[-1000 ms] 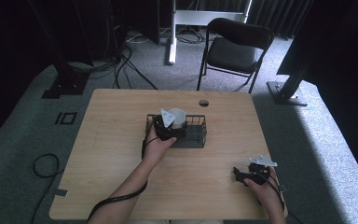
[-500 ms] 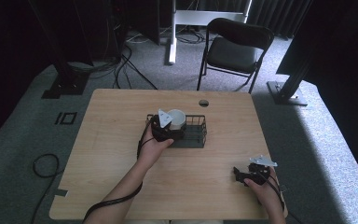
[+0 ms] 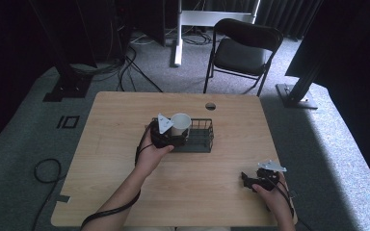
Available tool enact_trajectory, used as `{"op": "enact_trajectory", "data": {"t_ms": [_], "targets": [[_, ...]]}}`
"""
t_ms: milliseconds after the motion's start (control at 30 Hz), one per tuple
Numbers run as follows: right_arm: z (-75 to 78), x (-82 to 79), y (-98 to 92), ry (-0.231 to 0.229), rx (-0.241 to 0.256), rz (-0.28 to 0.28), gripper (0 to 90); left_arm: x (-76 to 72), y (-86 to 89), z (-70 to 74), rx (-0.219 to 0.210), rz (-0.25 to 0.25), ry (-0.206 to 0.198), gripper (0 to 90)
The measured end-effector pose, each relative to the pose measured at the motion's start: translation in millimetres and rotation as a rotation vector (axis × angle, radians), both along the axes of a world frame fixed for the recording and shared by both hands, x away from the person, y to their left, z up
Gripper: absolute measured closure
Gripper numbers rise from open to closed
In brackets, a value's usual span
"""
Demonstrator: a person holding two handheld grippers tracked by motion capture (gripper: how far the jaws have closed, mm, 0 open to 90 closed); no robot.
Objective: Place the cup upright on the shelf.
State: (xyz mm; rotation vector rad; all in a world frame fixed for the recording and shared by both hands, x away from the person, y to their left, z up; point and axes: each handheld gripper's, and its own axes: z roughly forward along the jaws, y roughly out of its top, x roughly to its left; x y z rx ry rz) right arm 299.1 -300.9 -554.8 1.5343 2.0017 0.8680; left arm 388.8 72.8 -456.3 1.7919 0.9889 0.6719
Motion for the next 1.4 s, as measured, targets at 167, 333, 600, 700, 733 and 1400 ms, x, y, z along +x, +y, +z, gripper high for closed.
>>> {"op": "enact_trajectory", "data": {"t_ms": [167,333,600,700,733,1400], "targets": [[0.0,0.0,0.0,0.000,0.000,0.000,11.3,-5.8,8.5,3.4,0.001,-0.008,-0.001,12.5],[0.0,0.0,-0.1,0.001,-0.001,0.000,11.4,-13.9,17.3,9.2,0.001,-0.016,-0.016,12.5],[0.0,0.0,0.0,0.000,0.000,0.000,11.3,-23.8,32.8,12.8,-0.014,-0.019,-0.014,12.5],[0.1,0.0,0.0,0.000,-0.001,0.000,11.3,-26.6,37.5,13.2,-0.010,-0.020,-0.017,12.4],[0.0,0.1,0.0,-0.001,-0.001,0.000,11.3,-29.4,43.0,12.9,-0.006,-0.018,-0.020,12.4],[0.0,0.0,0.0,0.001,0.000,0.000,11.3,-50.2,94.2,-8.6,-0.005,0.025,0.018,12.5]]}}
